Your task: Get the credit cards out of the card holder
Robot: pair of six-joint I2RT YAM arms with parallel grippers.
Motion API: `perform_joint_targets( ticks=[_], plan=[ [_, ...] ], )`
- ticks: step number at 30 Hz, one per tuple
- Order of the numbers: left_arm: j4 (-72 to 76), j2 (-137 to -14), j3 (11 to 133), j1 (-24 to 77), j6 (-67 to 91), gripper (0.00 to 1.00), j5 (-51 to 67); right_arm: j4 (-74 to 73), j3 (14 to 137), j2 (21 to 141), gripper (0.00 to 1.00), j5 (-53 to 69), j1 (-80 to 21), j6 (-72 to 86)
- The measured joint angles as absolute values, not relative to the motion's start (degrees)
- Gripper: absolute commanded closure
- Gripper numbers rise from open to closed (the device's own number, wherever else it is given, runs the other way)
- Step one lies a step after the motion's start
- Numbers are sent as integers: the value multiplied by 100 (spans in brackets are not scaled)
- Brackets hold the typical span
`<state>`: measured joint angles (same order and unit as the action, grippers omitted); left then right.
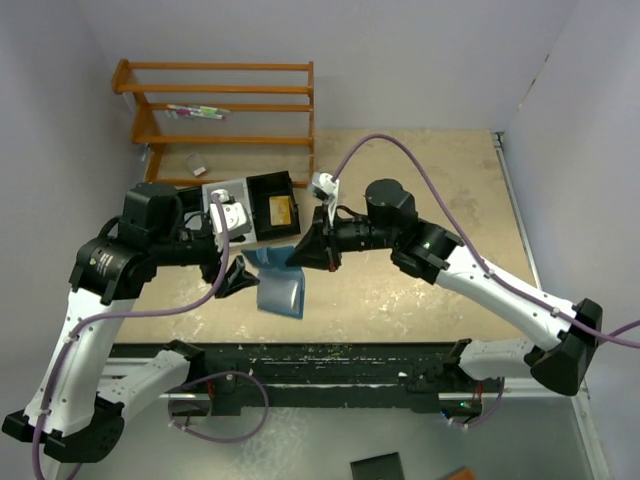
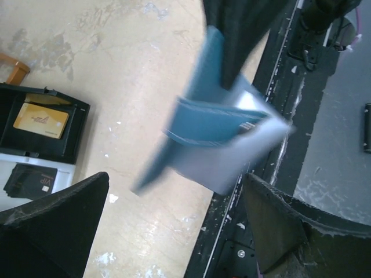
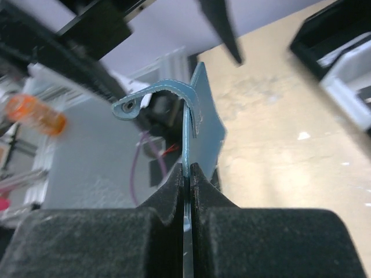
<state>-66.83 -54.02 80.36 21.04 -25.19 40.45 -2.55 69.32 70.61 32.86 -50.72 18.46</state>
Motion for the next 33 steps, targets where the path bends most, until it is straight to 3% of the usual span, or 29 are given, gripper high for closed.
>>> perform_joint_targets(
  ticks=[6,10,18,19,20,22,24,26,33],
  plan=[
    [-6278,-5253,7749,2102,-2532,2,3887,-274,6943,7456,100,4475,-5070,2091],
    [-6248,-5124,7701,2102,-2521,14,4296,-126,7089,7631,100,4888,-5061,2287],
    [-6283,-5240,7699,2104,-2469,75,4827,316,7511,8005,100,5260,-5050,2628],
    [-6283,-5264,7699,2104,-2453,83,4849,329,7537,8034,96,5262,-5033,2644],
    [-6285,-5284,7699,2104,-2423,90,4886,333,7553,8058,87,5251,-5002,2655],
    [-6259,-5286,7699,2104,-2298,98,4897,333,7553,8075,56,5218,-4890,2744],
    [-6182,-5284,7701,2104,-2112,100,4860,460,7537,8084,40,5192,-4735,2956],
    [-6040,-5304,7701,2104,-1826,100,4814,773,7400,8040,34,5151,-4591,3131],
    [-5607,-5537,7806,2051,-698,100,5286,1525,6071,7242,31,4912,-4425,3597]
  ],
)
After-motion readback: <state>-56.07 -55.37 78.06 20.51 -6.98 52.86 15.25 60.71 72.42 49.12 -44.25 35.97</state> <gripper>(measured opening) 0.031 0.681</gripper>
